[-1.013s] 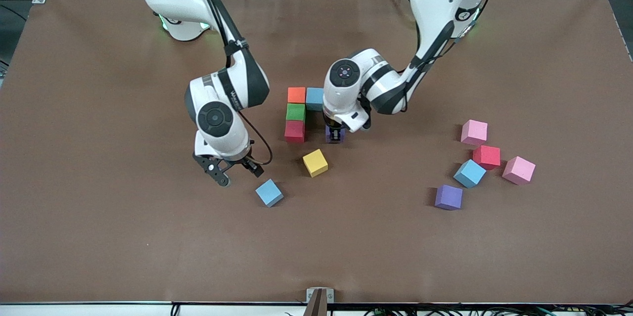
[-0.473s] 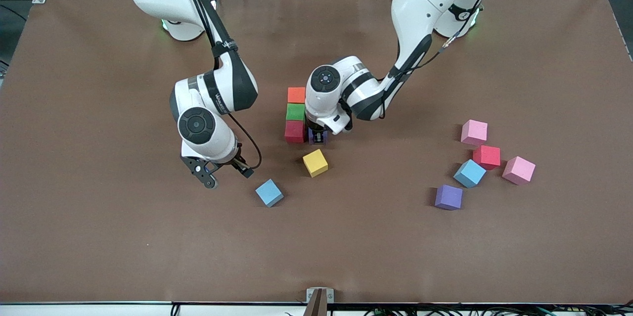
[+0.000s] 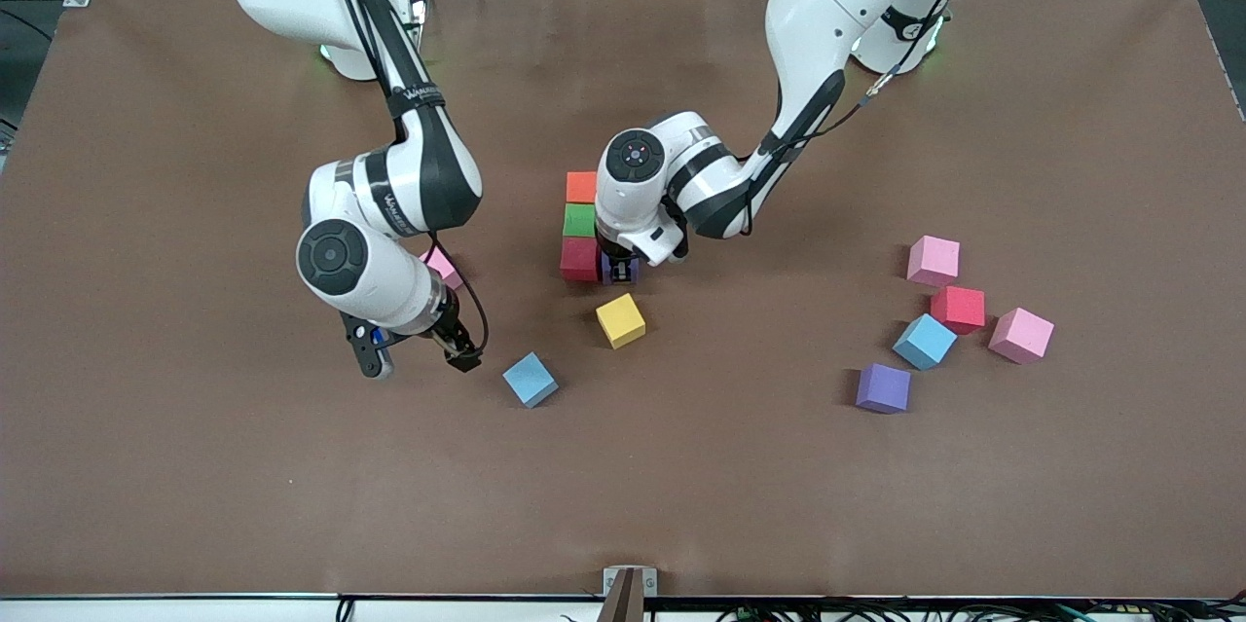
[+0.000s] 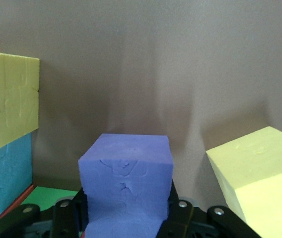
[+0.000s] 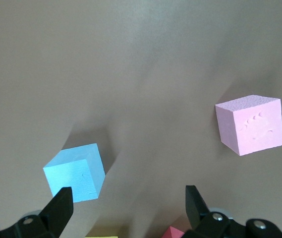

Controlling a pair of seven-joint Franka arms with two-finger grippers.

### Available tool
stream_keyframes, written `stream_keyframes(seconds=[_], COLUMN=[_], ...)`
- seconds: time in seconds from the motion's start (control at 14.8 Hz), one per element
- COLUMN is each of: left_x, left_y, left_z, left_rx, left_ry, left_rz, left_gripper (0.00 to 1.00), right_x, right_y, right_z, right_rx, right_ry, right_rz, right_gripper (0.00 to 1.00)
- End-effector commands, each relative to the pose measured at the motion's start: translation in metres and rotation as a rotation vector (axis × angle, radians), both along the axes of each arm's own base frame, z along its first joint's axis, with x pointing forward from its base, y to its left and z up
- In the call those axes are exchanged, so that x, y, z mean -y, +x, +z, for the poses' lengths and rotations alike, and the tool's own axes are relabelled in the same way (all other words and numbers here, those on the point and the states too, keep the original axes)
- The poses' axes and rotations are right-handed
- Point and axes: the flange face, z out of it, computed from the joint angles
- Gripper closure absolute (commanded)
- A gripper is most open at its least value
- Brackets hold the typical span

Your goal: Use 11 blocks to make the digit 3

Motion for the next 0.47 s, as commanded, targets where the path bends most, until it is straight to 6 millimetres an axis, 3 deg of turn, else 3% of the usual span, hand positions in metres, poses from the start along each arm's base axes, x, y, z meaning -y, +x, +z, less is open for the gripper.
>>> stream_keyframes(seconds=[0.0,0.2,0.27,0.34,0.41], left_x=[0.009,0.008,0.008,0.009,0.009], left_y=[0.002,0.001,0.001,0.002,0.002], left_z=[-0.010,-0.011,-0.010,-0.008,-0.005], left_rx=[0.007,0.009,0.012,0.016,0.019], left_ry=[0.003,0.006,0.006,0.005,0.004], left_rz=[0.006,0.002,-0.004,-0.007,-0.007], left_gripper=[0.44,0.41,0.29,0.00,0.00], right_x=[-0.007,-0.020,-0.023,-0.034,-0.050], right_y=[-0.003,-0.009,-0.009,-0.014,-0.019], right_z=[0.011,0.009,0.007,0.004,-0.004], right_rx=[0.013,0.016,0.018,0.019,0.027], right_ry=[-0.028,-0.032,-0.031,-0.027,-0.030], right_rz=[0.018,0.040,0.040,0.044,0.027], right_gripper=[0.00,0.00,0.00,0.00,0.00])
